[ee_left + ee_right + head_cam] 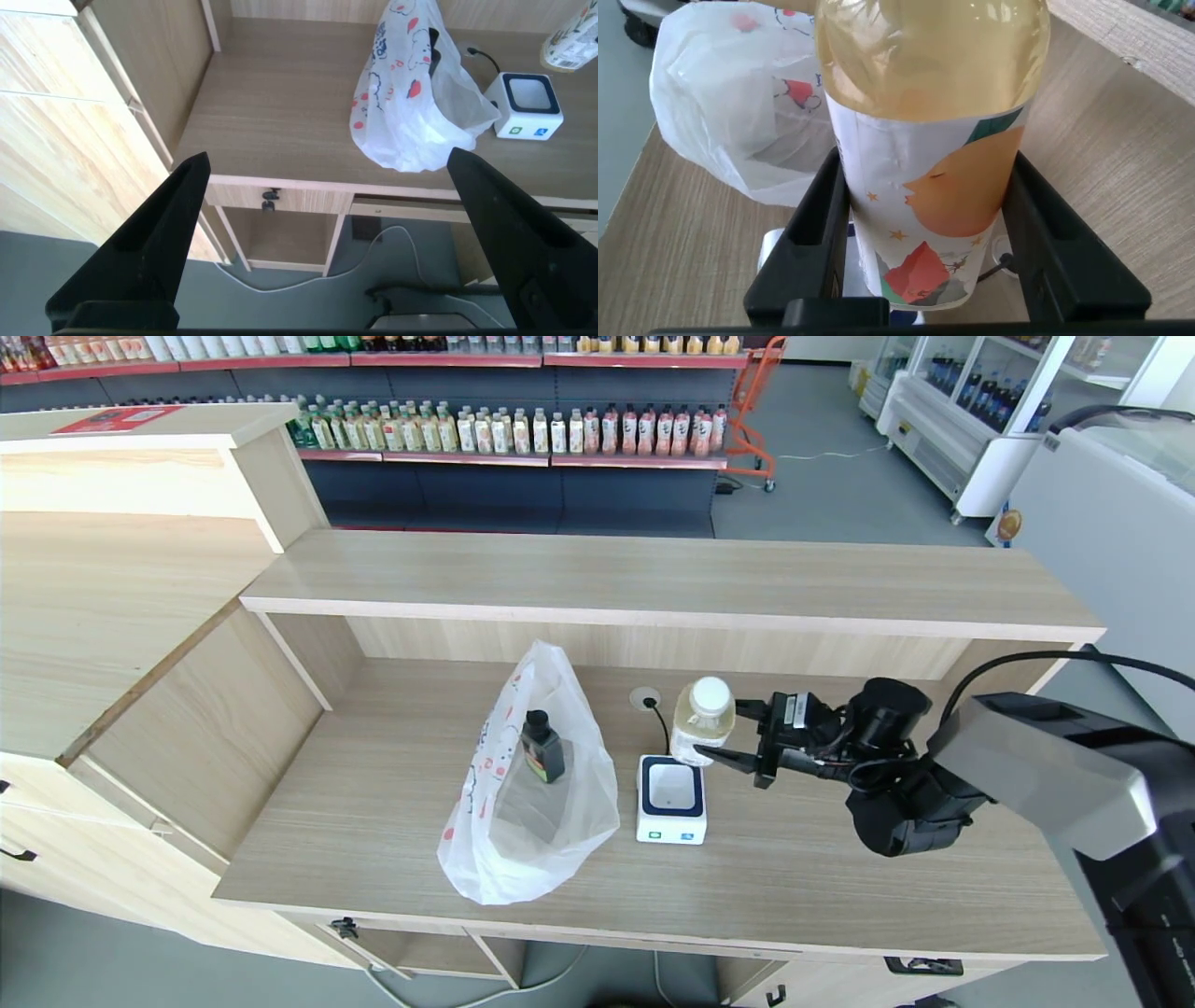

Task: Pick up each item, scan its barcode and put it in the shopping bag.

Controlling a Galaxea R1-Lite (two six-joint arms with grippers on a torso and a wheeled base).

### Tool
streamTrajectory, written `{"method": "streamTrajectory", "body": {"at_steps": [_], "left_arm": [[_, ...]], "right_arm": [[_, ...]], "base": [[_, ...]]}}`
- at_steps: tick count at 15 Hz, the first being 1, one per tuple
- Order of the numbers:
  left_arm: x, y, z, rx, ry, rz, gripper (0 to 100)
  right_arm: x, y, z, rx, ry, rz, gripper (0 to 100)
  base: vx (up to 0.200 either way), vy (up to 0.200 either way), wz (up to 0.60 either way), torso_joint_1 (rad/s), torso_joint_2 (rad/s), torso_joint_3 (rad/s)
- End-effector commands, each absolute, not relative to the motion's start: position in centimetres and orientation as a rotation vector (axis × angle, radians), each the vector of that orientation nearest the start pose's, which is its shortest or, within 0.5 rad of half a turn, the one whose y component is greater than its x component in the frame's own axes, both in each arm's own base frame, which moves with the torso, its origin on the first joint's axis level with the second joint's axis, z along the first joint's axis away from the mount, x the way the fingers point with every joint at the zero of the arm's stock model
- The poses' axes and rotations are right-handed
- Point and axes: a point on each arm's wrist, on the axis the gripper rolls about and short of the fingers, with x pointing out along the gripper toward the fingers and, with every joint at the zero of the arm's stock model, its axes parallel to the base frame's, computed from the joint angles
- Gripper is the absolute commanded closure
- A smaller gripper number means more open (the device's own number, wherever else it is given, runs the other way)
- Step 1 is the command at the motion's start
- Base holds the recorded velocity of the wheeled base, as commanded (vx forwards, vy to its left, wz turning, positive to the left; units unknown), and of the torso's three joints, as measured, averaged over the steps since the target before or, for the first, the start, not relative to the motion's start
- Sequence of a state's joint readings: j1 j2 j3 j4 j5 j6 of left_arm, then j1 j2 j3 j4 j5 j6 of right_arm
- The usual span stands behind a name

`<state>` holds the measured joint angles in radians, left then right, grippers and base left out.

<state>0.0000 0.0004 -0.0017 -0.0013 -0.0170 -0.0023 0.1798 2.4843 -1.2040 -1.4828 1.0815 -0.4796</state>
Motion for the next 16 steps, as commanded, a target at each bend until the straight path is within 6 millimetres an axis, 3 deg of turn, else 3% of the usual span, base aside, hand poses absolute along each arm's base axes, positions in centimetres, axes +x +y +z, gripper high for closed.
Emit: {"method": "streamTrajectory", "body": {"at_steps": [1, 5, 12, 16], "left_arm": [[-2.3, 0.0, 7.6, -0.003, -0.003, -0.017, 0], [-2.3, 0.0, 7.6, -0.003, -0.003, -0.017, 0], [-2.3, 0.0, 7.6, -0.003, -0.003, -0.017, 0], [-2.3, 0.0, 7.6, -0.003, -0.003, -0.017, 0]], "right_arm": [[41.4, 9.5, 9.2, -0.451, -0.464, 1.158, 100], [39.0, 10.0, 8.7, -0.3, -0.306, 1.162, 100], [36.4, 14.7, 8.6, -0.066, -0.194, 1.117, 100], [35.3, 14.4, 7.4, -0.028, -0.109, 1.092, 100]], "base": [[0.0, 0.0, 0.0, 0.0, 0.0, 0.0], [0.0, 0.0, 0.0, 0.0, 0.0, 0.0], [0.0, 0.0, 0.0, 0.0, 0.0, 0.0], [0.0, 0.0, 0.0, 0.0, 0.0, 0.0]]}}
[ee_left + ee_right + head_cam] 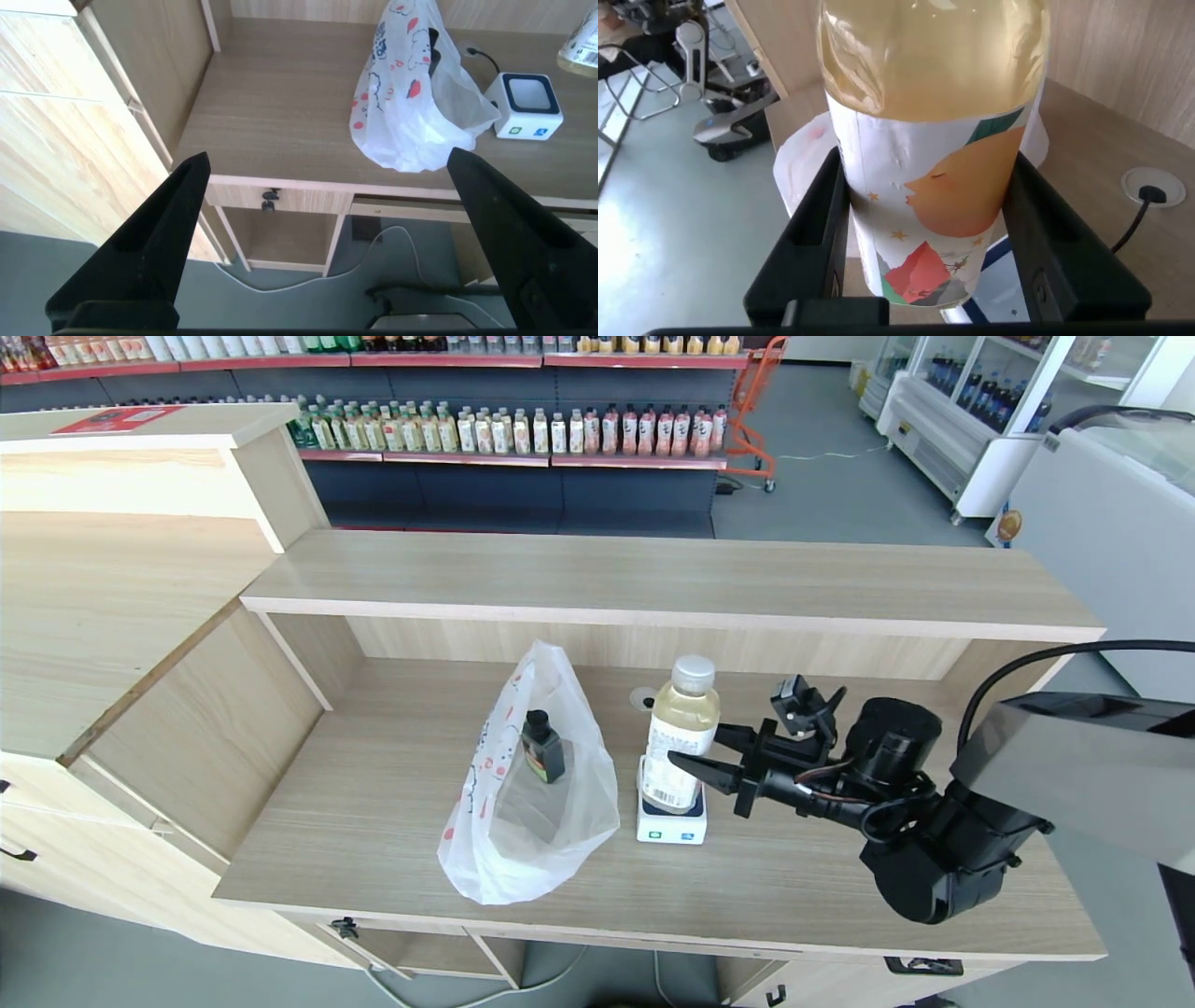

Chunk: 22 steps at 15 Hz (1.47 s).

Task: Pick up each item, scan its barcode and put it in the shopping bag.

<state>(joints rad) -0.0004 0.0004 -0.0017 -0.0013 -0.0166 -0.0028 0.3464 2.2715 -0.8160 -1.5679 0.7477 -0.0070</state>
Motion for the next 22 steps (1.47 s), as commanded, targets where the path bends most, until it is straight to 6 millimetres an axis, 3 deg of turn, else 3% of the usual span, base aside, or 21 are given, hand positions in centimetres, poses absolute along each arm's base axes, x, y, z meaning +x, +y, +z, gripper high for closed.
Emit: {"method": "streamTrajectory", "body": {"at_steps": [1, 8, 17, 22], "left_arm": [[-2.3, 0.0, 7.6, -0.003, -0.003, -0.017, 0], [-2.3, 0.0, 7.6, 0.0, -0.003, -0.018, 0], [-2.3, 0.0, 7.6, 0.0, -0.003, -0.018, 0], [-2.3, 0.0, 7.6, -0.003, -0.003, -0.017, 0]], "right_arm": [[35.1, 14.3, 7.3, -0.021, -0.096, 1.091, 100], [34.1, 13.9, 7.4, 0.016, -0.051, 1.09, 100], [33.5, 14.7, 8.3, 0.083, -0.032, 1.12, 100], [32.9, 14.7, 7.2, 0.105, 0.027, 1.122, 100]], "base": [[0.0, 0.0, 0.0, 0.0, 0.0, 0.0], [0.0, 0.0, 0.0, 0.0, 0.0, 0.0], [0.0, 0.2, 0.0, 0.003, 0.0, 0.002], [0.0, 0.0, 0.0, 0.0, 0.0, 0.0]]}}
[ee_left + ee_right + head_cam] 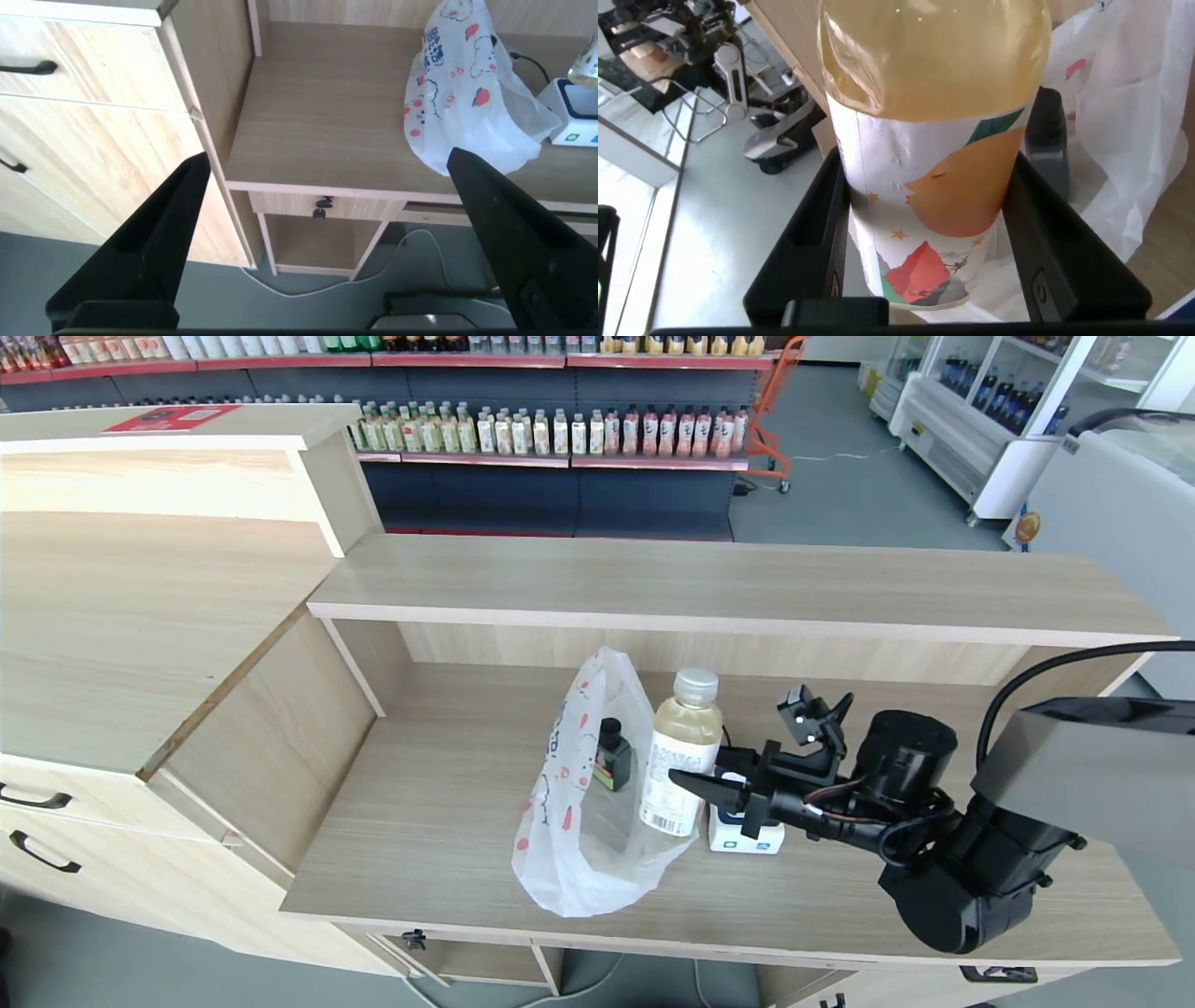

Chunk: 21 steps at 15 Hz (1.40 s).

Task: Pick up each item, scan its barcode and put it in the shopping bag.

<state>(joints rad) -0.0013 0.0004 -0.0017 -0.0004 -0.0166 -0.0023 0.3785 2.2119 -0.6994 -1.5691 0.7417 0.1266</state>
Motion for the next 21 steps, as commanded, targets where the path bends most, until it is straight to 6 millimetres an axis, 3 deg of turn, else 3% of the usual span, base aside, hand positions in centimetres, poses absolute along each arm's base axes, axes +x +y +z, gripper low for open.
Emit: {"method": "streamTrajectory", "body": {"at_steps": [1, 10, 14, 21], "left_arm": [[-2.3, 0.0, 7.6, -0.003, -0.003, -0.017, 0], [-2.3, 0.0, 7.6, -0.003, -0.003, -0.017, 0], [-2.3, 0.0, 7.6, -0.002, -0.003, -0.017, 0], [-2.3, 0.0, 7.6, -0.003, -0.003, -0.017, 0]], "right_arm": [[32.8, 14.7, 6.8, 0.109, 0.044, 1.121, 100], [33.6, 16.7, 2.2, 0.12, 0.144, 1.116, 100], [35.8, 19.0, 0.5, 0.095, 0.086, 1.148, 100], [38.4, 21.3, -1.5, 0.007, 0.004, 1.152, 100]], "base": [[0.0, 0.0, 0.0, 0.0, 0.0, 0.0], [0.0, 0.0, 0.0, 0.0, 0.0, 0.0], [0.0, 0.0, 0.0, 0.0, 0.0, 0.0], [0.0, 0.0, 0.0, 0.0, 0.0, 0.0]]}}
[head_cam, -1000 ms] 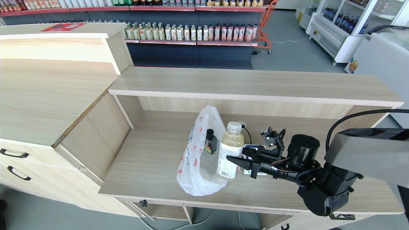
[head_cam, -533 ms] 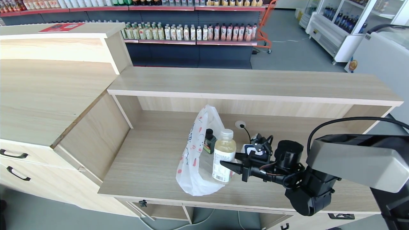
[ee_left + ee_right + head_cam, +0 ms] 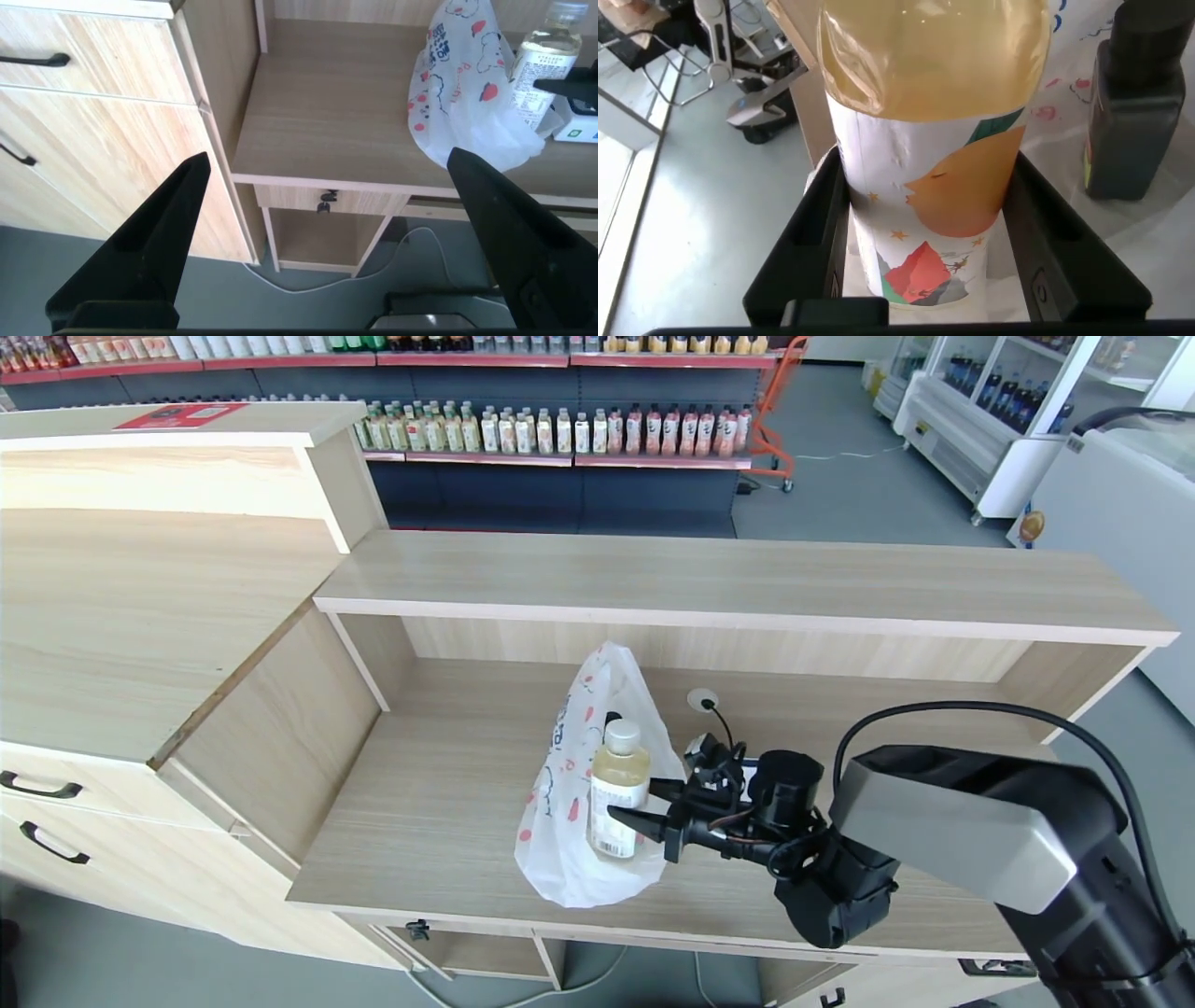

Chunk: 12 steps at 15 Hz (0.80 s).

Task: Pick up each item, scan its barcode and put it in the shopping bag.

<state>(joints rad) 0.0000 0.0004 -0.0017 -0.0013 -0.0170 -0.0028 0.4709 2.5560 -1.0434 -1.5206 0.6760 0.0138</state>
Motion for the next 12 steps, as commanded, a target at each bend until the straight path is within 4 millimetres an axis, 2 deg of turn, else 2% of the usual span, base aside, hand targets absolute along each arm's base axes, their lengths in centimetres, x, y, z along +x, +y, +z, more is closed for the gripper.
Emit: {"method": "streamTrajectory", "body": {"at_steps": [1, 5, 12], "left_arm": [[-2.3, 0.0, 7.6, -0.003, -0.003, -0.017, 0], [-2.3, 0.0, 7.6, -0.003, -0.003, -0.017, 0], [-2.3, 0.0, 7.6, -0.003, -0.003, -0.017, 0]], "right_arm": [[38.8, 21.5, -1.7, -0.002, -0.004, 1.152, 100], [40.4, 21.9, -3.0, -0.108, -0.057, 1.144, 100], [41.1, 22.3, -4.4, -0.162, -0.072, 1.147, 100]], "base": [[0.0, 0.0, 0.0, 0.0, 0.0, 0.0], [0.0, 0.0, 0.0, 0.0, 0.0, 0.0], [0.0, 0.0, 0.0, 0.0, 0.0, 0.0]]}}
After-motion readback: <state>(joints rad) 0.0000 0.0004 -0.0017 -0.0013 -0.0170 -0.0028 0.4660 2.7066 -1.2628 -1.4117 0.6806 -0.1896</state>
